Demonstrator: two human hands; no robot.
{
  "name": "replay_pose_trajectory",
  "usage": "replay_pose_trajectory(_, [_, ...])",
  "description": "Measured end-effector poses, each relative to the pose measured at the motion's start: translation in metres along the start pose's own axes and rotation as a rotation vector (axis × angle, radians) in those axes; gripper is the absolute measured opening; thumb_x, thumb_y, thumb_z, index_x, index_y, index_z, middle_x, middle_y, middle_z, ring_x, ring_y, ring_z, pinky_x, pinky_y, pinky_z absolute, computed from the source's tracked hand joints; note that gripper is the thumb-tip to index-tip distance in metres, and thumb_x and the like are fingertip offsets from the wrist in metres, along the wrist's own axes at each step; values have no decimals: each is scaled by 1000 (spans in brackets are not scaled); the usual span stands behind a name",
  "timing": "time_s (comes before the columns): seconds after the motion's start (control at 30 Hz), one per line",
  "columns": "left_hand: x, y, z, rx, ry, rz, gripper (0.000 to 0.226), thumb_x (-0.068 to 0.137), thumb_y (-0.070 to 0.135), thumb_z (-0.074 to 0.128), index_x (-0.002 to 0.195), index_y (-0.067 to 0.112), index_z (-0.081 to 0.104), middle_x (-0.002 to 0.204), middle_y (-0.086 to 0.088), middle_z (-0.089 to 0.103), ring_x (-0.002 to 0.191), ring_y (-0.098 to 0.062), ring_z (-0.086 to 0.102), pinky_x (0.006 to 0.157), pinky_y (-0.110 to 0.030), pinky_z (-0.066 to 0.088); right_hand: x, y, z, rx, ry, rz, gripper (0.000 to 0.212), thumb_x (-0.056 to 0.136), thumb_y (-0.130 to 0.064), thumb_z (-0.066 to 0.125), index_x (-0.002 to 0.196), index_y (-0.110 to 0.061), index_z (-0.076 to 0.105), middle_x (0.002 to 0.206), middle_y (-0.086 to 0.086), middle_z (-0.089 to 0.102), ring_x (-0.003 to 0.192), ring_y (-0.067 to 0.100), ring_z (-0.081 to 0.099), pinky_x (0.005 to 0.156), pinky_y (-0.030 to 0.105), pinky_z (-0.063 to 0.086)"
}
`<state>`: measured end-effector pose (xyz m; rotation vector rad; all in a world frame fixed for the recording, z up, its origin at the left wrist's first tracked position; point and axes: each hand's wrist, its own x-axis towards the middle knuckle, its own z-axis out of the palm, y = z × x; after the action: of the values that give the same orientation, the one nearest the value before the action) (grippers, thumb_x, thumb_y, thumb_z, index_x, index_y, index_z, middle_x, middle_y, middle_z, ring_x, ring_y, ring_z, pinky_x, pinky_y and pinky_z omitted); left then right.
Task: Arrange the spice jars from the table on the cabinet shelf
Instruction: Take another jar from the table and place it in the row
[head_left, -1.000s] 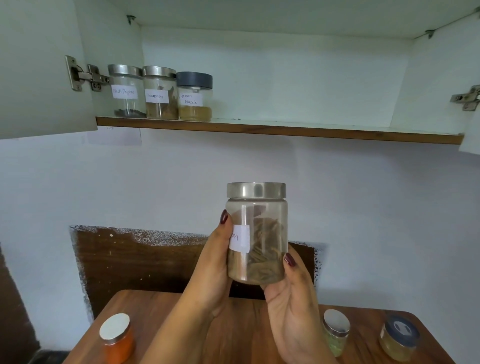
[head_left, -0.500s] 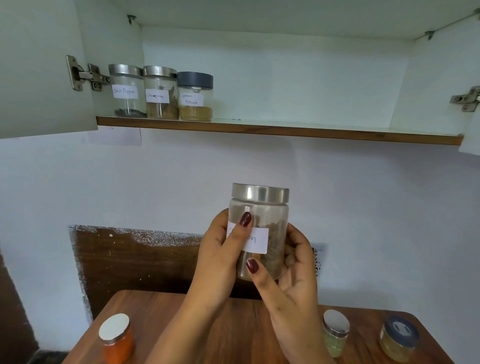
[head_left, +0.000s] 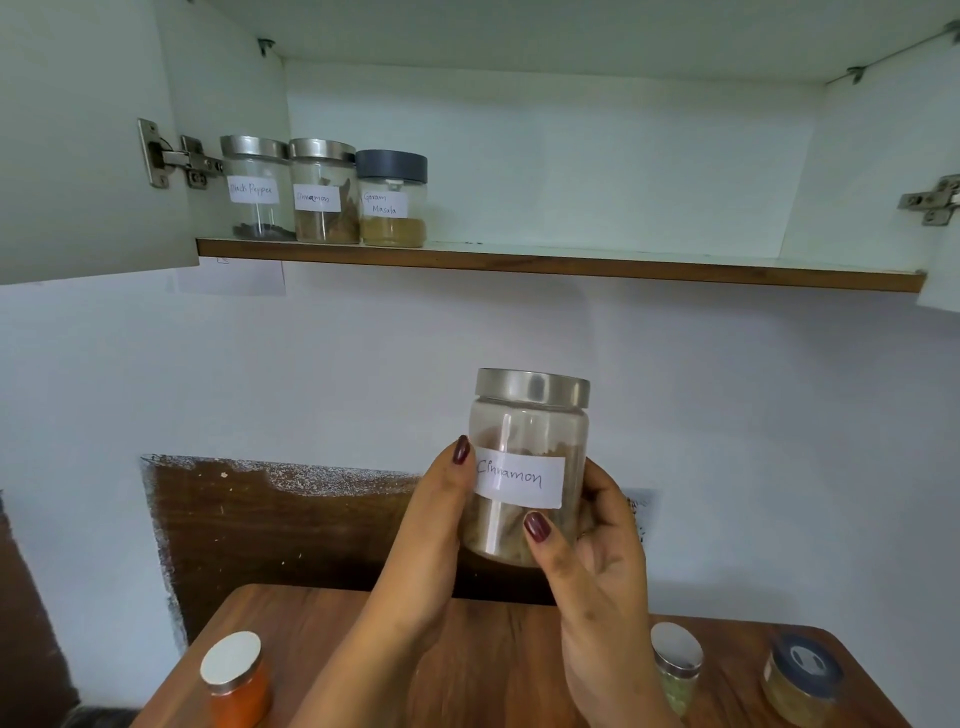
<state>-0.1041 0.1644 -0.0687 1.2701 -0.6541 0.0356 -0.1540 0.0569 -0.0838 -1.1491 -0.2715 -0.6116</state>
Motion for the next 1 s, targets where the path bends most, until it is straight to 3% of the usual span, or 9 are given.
replay_pose_trajectory(0.23, [0,-5,5,25,25,1,46,99,42,34,119,17,67,118,-12,70,114,-28,66,102,-54,48,1,5,-6,-25,-20,-34,63,69,-32,80,128,-16,62,128,17,59,117,25,63,88,28,54])
replay_pose_trajectory(0.47, [11,-3,1,70,56,46,45,96,44,41,118,13,65,114,-13,70,108,-29,68,96,-57,51,9,-1,-4,-148,-46,-36,69,69,-53,79,131,-28,58,130,1,63,122,18,59,97,35,51])
replay_pose_trajectory(0.57, [19,-2,-2,88,49,75,43,96,45,42,116,17,67,112,-11,71,106,-25,69,91,-48,56,14,-5,2,-189,-70,-29,75,67,-57,79,132,-26,57,127,-2,65,117,16,62,92,32,53])
replay_pose_trajectory(0.67, [27,1,-4,71,53,96,49,85,57,48,111,21,70,107,-8,73,99,-21,71,81,-33,59,22,-8,5,-168,-67,-20,60,69,-45,78,124,-27,61,115,-8,70,107,9,67,81,20,56])
replay_pose_trajectory(0.73, [34,6,-6,85,49,118,51,84,57,49,110,17,68,106,-11,72,98,-25,70,82,-36,59,29,-10,7,-170,-76,-11,52,71,-33,73,122,-25,61,110,-9,72,103,8,68,77,18,56])
replay_pose_trajectory(0.8, [43,11,-8,149,73,150,44,84,58,49,106,25,68,109,-11,66,102,-26,67,87,-45,58,40,-13,8,-196,-87,-14,51,74,-30,69,124,-24,60,111,-8,71,103,8,68,77,19,56])
replay_pose_trajectory(0.87, [57,18,-11,268,125,204,34,84,63,46,100,41,67,113,-3,60,107,-15,63,88,-34,55,53,-16,11,-227,-78,-27,52,75,-35,68,125,-25,60,112,-8,70,104,8,67,78,20,56])
replay_pose_trajectory(0.93, [72,27,-15,378,173,266,41,82,67,42,105,43,65,114,2,55,103,-1,58,82,-15,50,69,-20,16,-280,-70,-48,56,74,-46,68,127,-29,58,114,-11,69,105,9,66,83,28,57])
replay_pose_trajectory(1.0, [87,36,-18,443,193,329,47,83,68,42,114,39,63,114,4,55,102,1,57,83,-16,51,84,-23,22,-308,-76,-66,57,75,-50,67,128,-30,57,117,-11,68,109,11,65,93,37,55])
